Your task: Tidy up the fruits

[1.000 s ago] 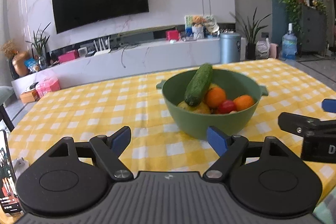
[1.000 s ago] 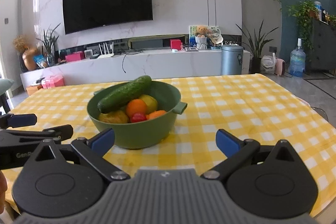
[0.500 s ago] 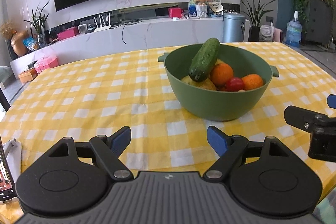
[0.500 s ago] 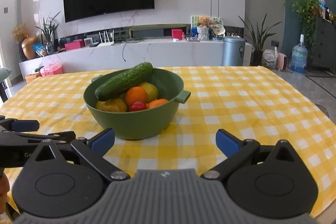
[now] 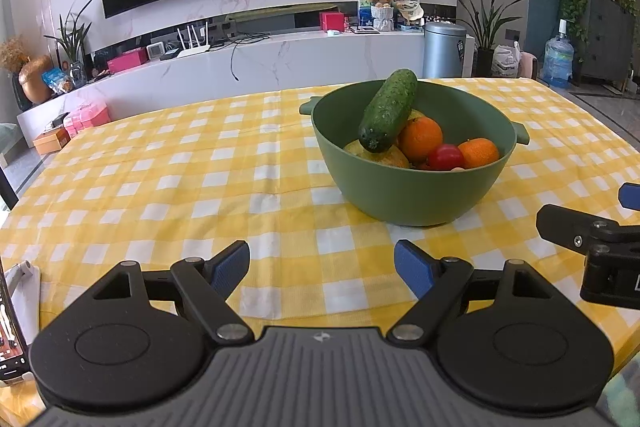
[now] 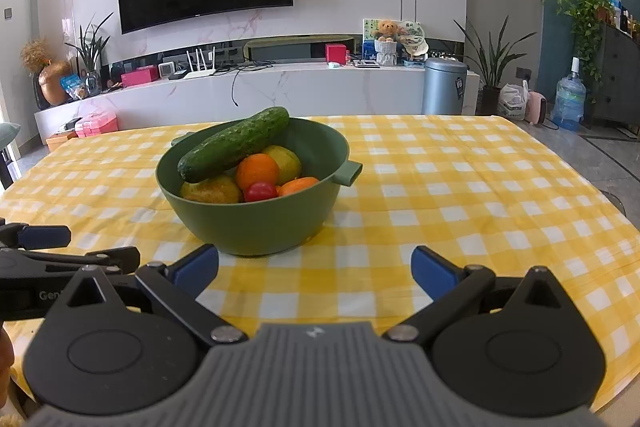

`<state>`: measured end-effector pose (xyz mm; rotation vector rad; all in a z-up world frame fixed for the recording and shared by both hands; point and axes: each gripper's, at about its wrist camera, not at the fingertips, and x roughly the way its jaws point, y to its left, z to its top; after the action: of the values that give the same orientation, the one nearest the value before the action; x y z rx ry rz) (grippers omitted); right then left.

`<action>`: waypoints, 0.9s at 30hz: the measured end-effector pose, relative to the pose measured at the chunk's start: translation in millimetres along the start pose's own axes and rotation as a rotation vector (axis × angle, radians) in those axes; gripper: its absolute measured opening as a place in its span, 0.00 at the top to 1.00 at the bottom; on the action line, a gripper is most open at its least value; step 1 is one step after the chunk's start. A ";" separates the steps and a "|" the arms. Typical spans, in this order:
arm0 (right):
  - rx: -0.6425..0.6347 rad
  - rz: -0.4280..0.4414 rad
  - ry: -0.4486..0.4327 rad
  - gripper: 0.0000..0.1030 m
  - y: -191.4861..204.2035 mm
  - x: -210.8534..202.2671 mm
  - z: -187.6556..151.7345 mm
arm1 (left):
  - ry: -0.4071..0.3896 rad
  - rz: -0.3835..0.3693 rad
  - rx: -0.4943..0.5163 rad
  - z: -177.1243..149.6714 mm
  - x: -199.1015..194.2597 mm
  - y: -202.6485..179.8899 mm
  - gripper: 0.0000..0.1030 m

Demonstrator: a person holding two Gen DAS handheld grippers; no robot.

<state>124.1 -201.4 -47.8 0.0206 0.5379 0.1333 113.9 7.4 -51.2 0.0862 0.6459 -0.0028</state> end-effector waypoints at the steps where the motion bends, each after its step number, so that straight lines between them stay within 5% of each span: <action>1: 0.000 0.000 0.000 0.04 0.0 0.4 0.2 | 0.001 -0.001 0.000 -0.2 0.4 0.0 0.07; 27: -0.012 0.001 0.003 0.04 -0.4 1.4 -0.3 | 0.008 -0.008 0.000 -1.6 -0.9 -3.3 0.07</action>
<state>125.2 -201.6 -48.8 0.0089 0.5402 0.1375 112.1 4.2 -52.2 0.0838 0.6543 -0.0098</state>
